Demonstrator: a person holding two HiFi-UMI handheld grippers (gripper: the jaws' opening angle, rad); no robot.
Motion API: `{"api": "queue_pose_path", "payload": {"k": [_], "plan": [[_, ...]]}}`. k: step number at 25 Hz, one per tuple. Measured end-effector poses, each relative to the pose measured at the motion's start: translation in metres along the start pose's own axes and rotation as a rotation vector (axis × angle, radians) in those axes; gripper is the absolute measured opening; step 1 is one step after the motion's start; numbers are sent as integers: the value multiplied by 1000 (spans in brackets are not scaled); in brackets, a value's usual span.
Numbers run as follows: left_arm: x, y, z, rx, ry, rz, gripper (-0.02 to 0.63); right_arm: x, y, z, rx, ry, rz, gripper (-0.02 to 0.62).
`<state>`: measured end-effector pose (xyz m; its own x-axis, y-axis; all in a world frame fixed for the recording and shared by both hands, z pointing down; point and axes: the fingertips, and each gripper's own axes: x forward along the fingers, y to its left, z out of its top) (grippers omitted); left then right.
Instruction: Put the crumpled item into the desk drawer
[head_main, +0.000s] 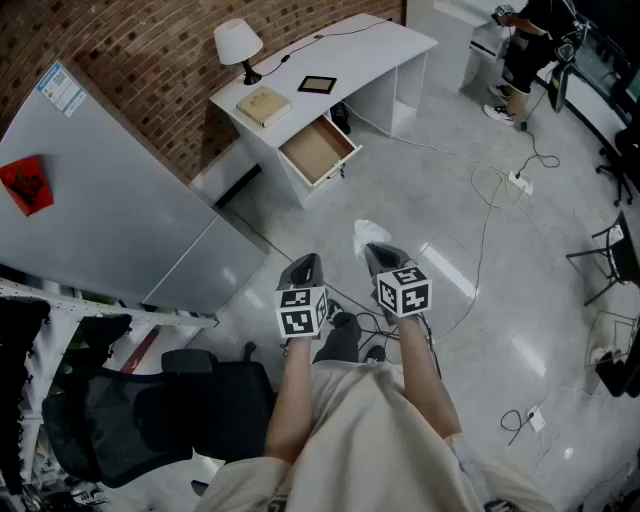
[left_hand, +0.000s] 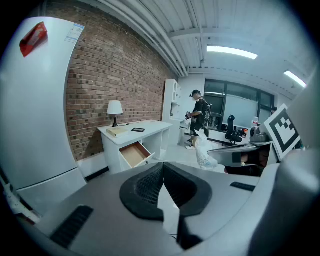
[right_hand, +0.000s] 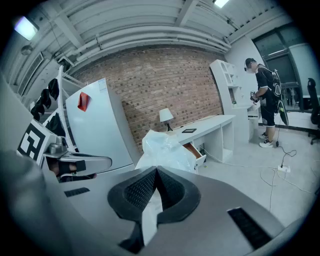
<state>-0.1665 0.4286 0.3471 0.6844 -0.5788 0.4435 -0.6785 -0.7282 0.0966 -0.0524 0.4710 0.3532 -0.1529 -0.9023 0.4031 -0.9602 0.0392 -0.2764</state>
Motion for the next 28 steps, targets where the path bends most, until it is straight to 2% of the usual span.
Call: {"api": "queue_pose_path", "payload": {"k": [5, 8, 10, 13, 20, 28], "plan": [[-8, 1, -3, 14, 2, -2, 17, -1, 3, -2, 10, -2, -8, 25], [-8, 10, -6, 14, 5, 9, 17, 3, -3, -3, 3, 5, -50, 25], [-2, 20, -9, 5, 17, 20, 17, 8, -12, -2, 21, 3, -88, 25], [7, 33, 2, -16, 13, 29, 17, 16, -23, 7, 66, -7, -100, 25], [48, 57, 29, -26, -4, -20, 17, 55, -42, 21, 72, 24, -115, 26], [106, 92, 55, -12, 16, -55, 17, 110, -68, 43, 95, 54, -128, 26]]}}
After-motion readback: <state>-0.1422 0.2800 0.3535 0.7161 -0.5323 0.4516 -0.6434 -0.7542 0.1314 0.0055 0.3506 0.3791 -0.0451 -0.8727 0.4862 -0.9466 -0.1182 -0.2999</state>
